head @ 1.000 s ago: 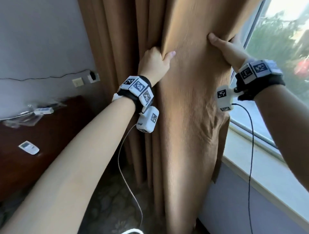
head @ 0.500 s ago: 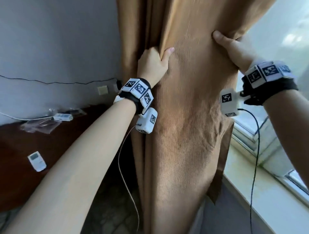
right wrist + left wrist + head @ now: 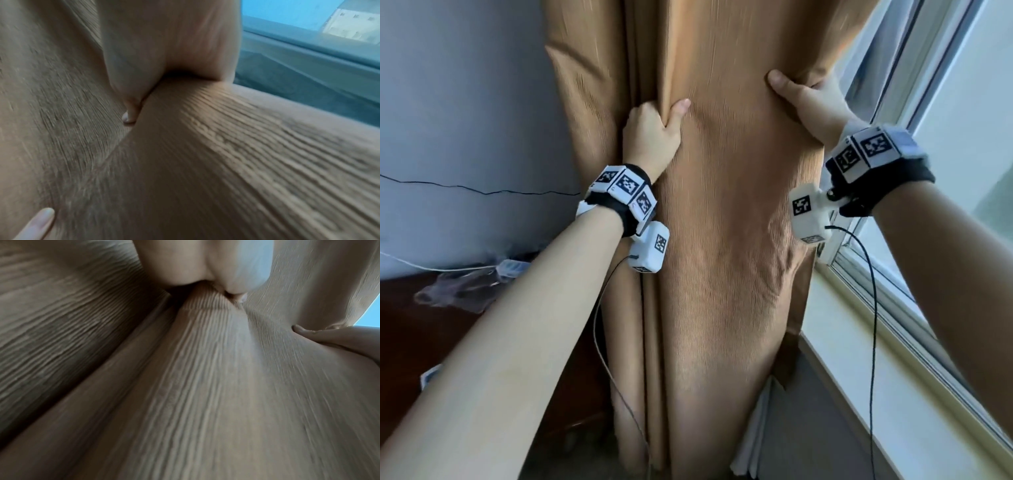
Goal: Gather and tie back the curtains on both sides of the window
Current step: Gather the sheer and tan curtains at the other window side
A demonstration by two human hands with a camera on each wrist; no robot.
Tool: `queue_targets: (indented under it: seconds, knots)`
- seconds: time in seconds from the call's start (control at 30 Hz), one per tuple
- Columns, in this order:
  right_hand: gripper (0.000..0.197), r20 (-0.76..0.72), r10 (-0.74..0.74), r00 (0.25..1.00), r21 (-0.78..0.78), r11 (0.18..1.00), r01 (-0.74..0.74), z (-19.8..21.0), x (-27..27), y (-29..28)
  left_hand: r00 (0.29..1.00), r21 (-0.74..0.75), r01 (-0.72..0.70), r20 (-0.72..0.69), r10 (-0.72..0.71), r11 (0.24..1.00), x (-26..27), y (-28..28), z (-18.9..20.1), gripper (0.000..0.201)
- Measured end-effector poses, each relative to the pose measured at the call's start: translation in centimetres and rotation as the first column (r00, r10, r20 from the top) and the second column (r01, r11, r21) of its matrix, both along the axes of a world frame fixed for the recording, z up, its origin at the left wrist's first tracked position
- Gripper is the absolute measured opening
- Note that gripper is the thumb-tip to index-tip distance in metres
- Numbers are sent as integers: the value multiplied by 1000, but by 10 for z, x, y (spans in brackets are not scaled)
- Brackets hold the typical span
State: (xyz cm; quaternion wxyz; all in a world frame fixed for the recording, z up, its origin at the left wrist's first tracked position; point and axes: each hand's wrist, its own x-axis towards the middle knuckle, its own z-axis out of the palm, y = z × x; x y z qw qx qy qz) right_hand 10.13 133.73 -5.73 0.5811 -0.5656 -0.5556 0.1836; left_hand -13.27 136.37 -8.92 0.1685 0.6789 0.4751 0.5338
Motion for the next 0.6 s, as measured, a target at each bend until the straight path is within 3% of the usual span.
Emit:
queue_targets:
  seconds: [0.13,0.27,0.4,0.6]
  knots:
    - [69,-9,-43,999,20,999,43,5,-4,44,999,25,42,2,-42,999,-6,56,6,61]
    - [68,-45,-96,994,48,994,98,10,-3,73,992,55,126,-17,-125,991,1,96,15,53]
    - [80,-76,-155,985,26,987,157,13,-4,102,982,54,188,-9,-188,981,4,137,19,50]
    - [65,-50,-246,968,-38,969,244,16,-7,145,969,67,247,-4,-247,967,4,189,24,48]
